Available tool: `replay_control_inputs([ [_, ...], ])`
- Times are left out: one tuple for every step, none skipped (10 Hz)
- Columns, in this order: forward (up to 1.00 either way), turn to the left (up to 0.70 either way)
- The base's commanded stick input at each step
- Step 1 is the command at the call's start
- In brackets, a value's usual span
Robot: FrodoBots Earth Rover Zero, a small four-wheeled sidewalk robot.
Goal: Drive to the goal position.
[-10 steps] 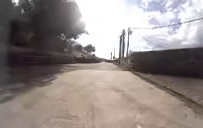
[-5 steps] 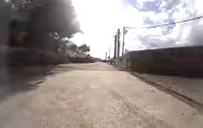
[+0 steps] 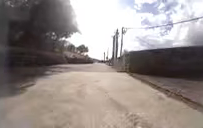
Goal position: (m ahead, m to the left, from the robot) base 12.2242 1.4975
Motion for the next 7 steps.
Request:
replay_control_inputs([
  [0.70, 0.00],
  [0.70, 0.00],
  [0.70, 0.00],
  [0.70, 0.00],
  [0.70, 0.00],
  [0.70, 0.00],
  [0.70, 0.00],
])
